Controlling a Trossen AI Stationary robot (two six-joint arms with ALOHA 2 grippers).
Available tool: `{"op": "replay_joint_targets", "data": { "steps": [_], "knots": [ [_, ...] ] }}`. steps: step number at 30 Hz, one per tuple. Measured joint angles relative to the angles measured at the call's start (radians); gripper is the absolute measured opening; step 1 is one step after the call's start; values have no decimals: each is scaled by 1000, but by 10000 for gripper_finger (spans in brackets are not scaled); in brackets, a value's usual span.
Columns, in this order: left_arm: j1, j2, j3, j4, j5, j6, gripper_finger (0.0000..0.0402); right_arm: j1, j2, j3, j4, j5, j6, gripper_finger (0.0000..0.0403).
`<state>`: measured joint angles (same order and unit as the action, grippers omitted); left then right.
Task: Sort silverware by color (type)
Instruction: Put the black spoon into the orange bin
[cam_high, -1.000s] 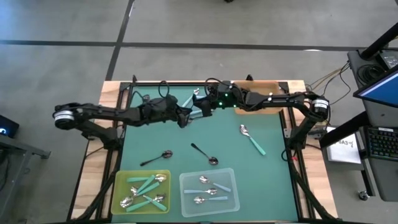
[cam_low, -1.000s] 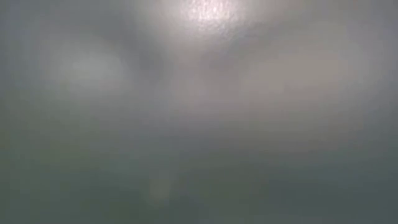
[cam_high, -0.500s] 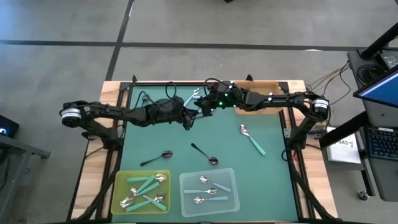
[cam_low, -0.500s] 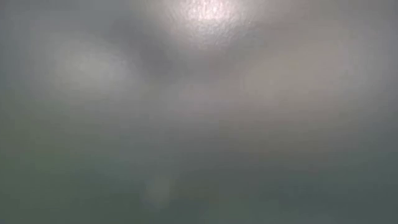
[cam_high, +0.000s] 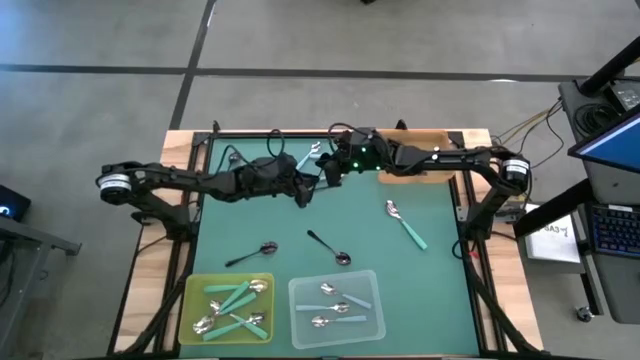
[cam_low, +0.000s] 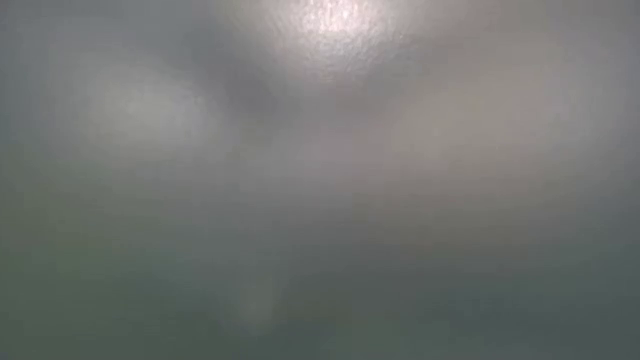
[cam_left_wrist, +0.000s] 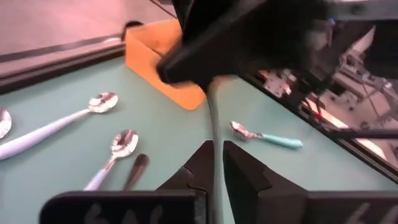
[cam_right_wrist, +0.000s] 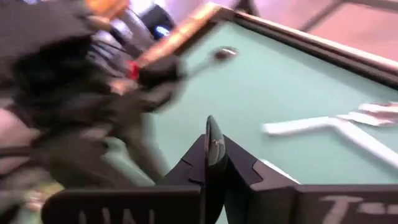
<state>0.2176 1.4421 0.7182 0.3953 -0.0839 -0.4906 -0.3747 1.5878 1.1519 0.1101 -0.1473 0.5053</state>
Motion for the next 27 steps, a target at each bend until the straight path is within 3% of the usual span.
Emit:
{"op": "replay_joint_targets", "data": {
  "steps": [6,14,17,21,27],
  "knots": [
    [-3,-3,6,-36,50,10,46,-76,-10,116,-285,85,-127,10],
    [-2,-3,5,-119,52,37,58,-168,-23,379,-864,142,-349,9],
    [-2,-3,0,-130,52,50,58,-167,-27,444,-1053,275,-386,9],
    [-2,-3,0,-129,52,67,58,-172,-22,425,-1215,501,-342,9],
    [0,-3,-1,-129,49,87,58,-195,-8,295,-1227,638,-342,9]
  ]
}}
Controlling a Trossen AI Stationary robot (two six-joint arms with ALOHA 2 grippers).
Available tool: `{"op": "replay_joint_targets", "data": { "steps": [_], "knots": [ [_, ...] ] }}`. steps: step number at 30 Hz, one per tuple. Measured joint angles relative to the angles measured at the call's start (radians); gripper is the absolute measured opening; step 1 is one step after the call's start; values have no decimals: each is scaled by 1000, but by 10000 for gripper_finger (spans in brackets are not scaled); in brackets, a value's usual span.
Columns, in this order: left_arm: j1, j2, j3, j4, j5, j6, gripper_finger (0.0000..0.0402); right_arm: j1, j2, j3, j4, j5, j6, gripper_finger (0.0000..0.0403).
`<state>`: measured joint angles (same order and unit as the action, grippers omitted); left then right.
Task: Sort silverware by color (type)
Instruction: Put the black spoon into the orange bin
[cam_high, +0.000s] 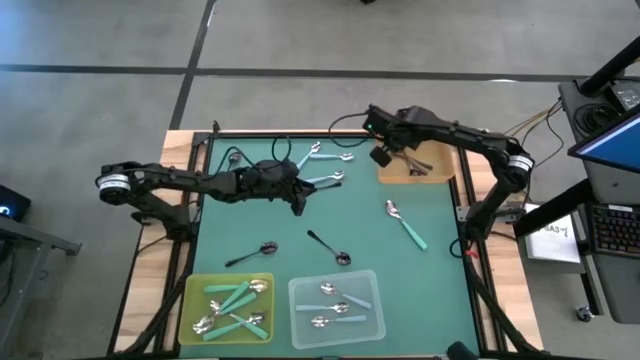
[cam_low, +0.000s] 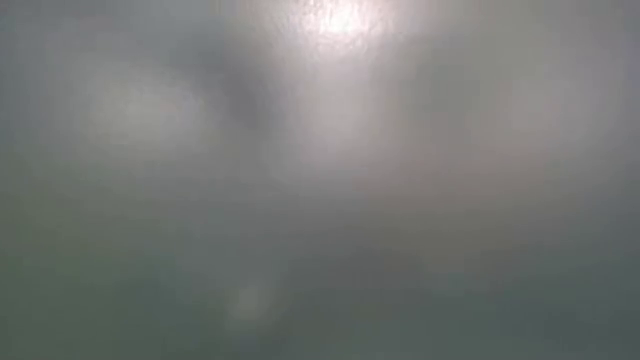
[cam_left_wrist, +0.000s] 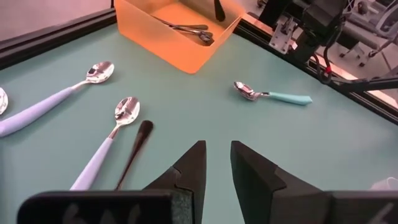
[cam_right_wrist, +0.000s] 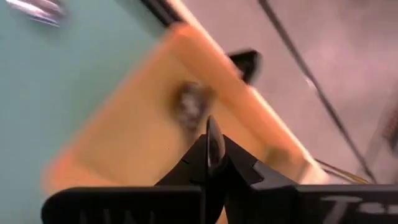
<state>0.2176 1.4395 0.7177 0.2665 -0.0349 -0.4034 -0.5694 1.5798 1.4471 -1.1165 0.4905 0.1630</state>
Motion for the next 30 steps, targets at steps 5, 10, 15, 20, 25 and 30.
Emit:
{"op": "replay_joint_targets", "data": {
  "steps": [5,10,15,20,25,30],
  "knots": [
    [0,0,0,-61,0,4,58,-45,7,-63,10,62,-15,30],
    [8,-1,0,-226,-7,28,58,-60,6,-74,11,53,20,69],
    [13,-5,-1,-339,-62,59,58,-57,6,-67,16,54,42,105],
    [49,-15,-3,-597,-225,70,58,-57,5,-66,19,60,53,134],
    [115,-20,-8,-897,-547,-56,58,-59,5,-66,55,61,66,145],
    [235,-22,-33,-949,-566,-105,58,-59,5,-66,136,60,50,144]
  ]
}}
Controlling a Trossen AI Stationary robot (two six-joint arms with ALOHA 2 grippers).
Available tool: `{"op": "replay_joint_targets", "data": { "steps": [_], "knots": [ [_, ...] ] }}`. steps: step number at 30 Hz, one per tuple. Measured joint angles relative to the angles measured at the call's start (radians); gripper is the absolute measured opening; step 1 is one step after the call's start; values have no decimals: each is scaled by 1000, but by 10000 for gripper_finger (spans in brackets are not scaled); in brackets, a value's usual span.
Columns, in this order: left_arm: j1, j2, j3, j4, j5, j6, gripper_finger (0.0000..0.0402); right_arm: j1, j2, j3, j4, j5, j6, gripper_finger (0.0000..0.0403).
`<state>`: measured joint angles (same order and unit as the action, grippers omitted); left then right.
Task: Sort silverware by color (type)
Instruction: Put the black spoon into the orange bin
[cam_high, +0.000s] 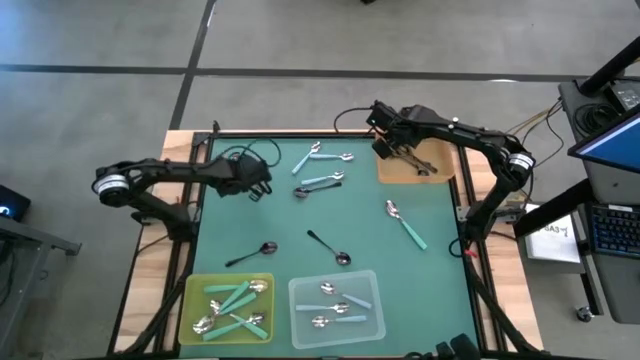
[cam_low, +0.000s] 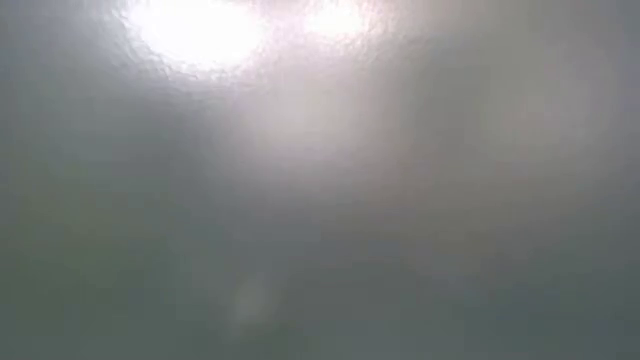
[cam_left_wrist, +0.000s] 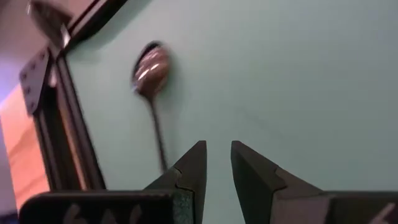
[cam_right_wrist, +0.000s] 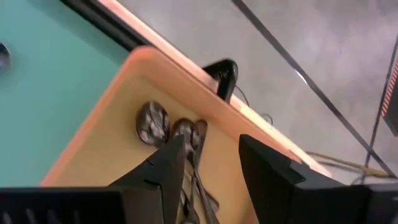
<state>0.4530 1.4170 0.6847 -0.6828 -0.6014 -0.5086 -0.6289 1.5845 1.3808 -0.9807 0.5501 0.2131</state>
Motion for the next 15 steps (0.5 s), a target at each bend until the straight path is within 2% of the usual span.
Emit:
{"op": "replay_joint_targets", "data": {
  "steps": [8,15],
  "knots": [
    [197,1,-28,30,26,-9,58,0,0,0,35,-7,-15,144],
    [272,5,-80,124,80,1,58,0,1,0,37,-8,-31,145]
  ]
}}
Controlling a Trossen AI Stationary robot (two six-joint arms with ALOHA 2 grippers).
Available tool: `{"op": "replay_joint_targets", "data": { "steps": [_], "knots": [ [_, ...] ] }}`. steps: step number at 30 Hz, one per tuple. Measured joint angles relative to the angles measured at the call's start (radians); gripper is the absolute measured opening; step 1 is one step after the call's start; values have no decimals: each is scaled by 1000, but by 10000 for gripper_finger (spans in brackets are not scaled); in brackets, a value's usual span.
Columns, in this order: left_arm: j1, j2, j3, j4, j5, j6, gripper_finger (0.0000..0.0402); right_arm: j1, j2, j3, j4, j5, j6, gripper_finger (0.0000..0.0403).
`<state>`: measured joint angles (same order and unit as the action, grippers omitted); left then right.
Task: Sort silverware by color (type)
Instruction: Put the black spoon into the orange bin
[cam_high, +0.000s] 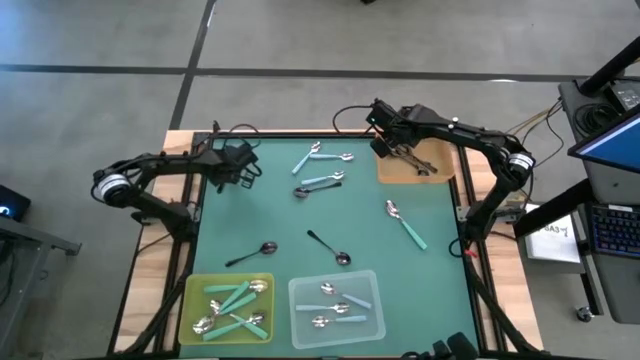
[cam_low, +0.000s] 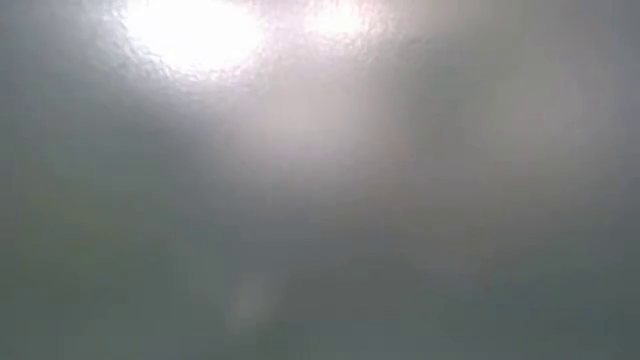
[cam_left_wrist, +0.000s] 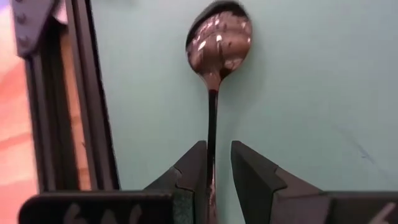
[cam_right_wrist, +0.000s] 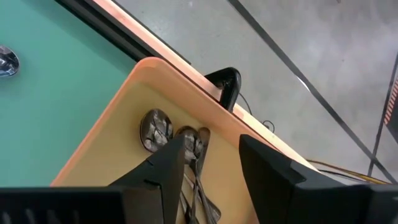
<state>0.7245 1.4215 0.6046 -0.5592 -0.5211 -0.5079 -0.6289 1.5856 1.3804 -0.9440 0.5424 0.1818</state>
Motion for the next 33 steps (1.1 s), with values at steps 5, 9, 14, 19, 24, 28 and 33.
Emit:
{"op": "replay_joint_targets", "data": {
  "steps": [5,9,14,19,24,28,33],
  "knots": [
    [36,21,-33,42,31,-22,58,0,0,0,1,0,-11,140],
    [57,48,-48,63,37,-36,56,0,0,0,1,0,-11,139],
    [59,79,-49,71,36,-24,28,2,0,0,3,-41,-26,139],
    [59,87,-49,80,33,-21,7,12,0,-1,7,-211,-44,139],
    [47,52,-54,77,54,-25,4,43,0,-1,23,-241,-52,139],
    [-3,-43,-53,63,135,-25,3,75,0,-6,82,-331,-54,139],
    [-84,-192,-57,147,211,-22,2,127,0,-63,342,-499,-13,139]
  ]
}}
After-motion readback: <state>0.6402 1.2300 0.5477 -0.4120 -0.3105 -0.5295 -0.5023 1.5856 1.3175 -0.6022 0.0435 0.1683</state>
